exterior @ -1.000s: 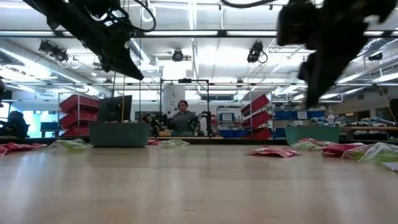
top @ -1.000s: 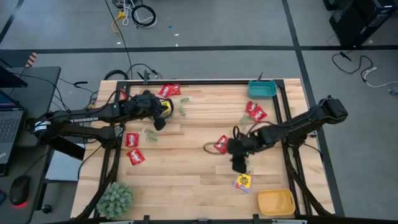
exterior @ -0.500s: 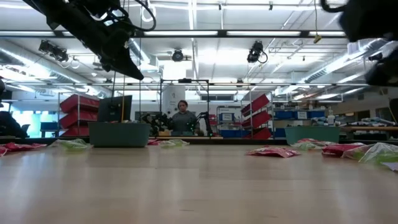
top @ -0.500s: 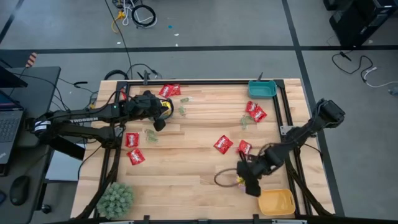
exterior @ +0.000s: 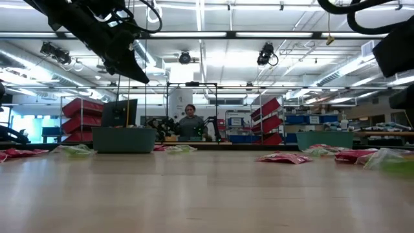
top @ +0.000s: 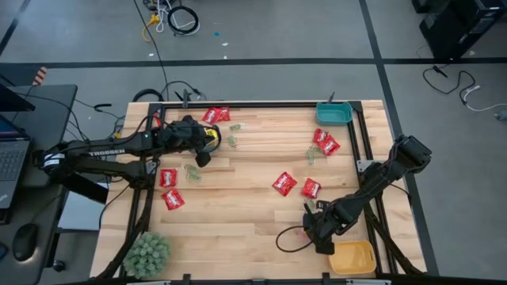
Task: Sort candy
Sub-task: Put the yellow candy into the dark blue bin
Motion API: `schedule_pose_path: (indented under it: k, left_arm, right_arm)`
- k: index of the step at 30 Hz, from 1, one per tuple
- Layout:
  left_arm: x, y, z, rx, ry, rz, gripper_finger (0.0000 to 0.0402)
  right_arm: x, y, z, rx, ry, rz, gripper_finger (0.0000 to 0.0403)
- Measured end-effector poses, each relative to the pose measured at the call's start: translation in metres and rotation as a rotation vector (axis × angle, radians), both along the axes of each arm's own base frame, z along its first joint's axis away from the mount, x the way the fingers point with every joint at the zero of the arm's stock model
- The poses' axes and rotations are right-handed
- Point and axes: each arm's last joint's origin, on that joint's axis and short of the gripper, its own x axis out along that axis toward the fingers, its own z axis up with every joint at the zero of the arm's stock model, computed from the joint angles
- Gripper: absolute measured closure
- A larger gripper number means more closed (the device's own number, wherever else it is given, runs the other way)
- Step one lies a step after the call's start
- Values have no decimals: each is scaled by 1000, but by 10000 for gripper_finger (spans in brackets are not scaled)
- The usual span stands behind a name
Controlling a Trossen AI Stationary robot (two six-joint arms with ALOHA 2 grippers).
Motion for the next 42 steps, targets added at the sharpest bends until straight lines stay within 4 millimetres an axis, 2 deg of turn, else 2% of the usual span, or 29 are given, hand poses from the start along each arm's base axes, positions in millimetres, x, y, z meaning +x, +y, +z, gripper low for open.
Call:
schedule_pose_path:
  k: [4, 10, 12, 16, 21, 27, 32, 37, 42]
  left_arm:
    - [0, 0, 0, 0, -1, 0, 401]
    - [0, 0, 0, 0, -1, 0, 401]
    - [0, 0, 0, 0, 0, 0, 401]
    - [0, 0, 0, 9, 5, -7, 401]
    - [0, 0, -1, 10, 14, -13, 401]
    - [0, 0, -1, 11, 17, -14, 401]
    - [0, 0, -1, 10, 19, -17, 401]
    - [-3, -1, -4, -1, 58, -18, 401]
    - [-3, -1, -5, -5, 72, -18, 401]
  right_arm:
    - [8, -11, 0, -52, -40, -11, 290]
    - [26, -32, 1, -88, -98, -7, 385]
    - [32, -39, 2, -96, -126, 9, 396]
    - [41, -51, 3, -106, -144, 7, 392]
    - [44, -51, 12, -89, -107, 26, 373]
    - [47, -63, 18, -186, -92, 40, 293]
    - [59, -80, 19, -132, -119, 37, 242]
    - [67, -88, 20, -21, -153, 75, 244]
    - [65, -90, 16, -27, -148, 116, 264]
